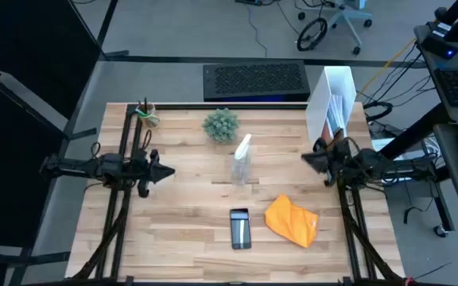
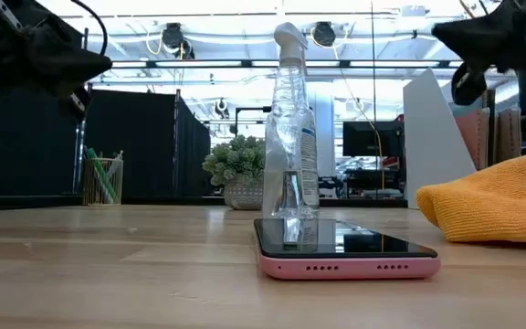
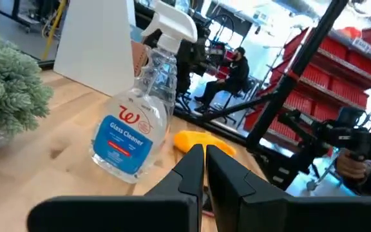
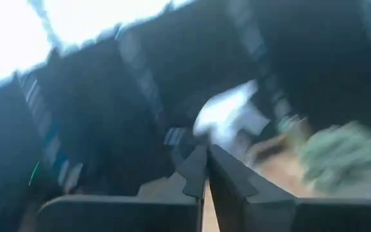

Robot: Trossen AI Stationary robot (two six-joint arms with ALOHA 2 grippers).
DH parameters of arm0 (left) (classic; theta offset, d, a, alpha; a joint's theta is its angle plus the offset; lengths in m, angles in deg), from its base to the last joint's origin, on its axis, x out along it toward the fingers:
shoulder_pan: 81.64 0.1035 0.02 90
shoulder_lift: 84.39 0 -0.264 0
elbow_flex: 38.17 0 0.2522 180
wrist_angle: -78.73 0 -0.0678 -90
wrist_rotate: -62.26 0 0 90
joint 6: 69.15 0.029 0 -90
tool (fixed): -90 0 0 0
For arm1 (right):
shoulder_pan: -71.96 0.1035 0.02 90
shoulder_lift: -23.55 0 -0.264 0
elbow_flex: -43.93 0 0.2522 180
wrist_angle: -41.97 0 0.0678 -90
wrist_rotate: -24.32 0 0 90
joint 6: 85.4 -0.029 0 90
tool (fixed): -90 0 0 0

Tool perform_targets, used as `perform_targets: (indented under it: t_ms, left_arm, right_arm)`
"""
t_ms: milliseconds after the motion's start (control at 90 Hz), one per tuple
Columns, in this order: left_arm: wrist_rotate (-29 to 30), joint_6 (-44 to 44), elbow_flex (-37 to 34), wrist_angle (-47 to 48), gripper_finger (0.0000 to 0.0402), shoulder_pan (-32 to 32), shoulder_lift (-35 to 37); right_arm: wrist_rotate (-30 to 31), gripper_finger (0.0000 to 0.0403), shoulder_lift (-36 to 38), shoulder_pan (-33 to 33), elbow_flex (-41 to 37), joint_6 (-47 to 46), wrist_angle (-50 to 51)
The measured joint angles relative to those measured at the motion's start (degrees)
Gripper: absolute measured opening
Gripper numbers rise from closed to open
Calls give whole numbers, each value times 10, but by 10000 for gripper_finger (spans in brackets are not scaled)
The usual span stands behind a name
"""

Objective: Apply microfiber cloth
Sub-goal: Spray the front of the pink phone with the white spray bottle

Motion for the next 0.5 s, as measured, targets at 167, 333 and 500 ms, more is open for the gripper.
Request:
perform_targets:
  t_ms: [167, 333, 500]
  left_arm:
    - [25, 20, 44, -1, 0, 0, -62]
    - [25, -28, 105, 4, 0, -1, -211]
    - [-6, -145, 152, 5, 0, -6, -366]
  right_arm:
    - [-33, 0, -148, 29, 74, 1, 11]
    - [-27, 0, -398, 79, 234, -19, 101]
    - [-29, 1, -601, 108, 394, -154, 314]
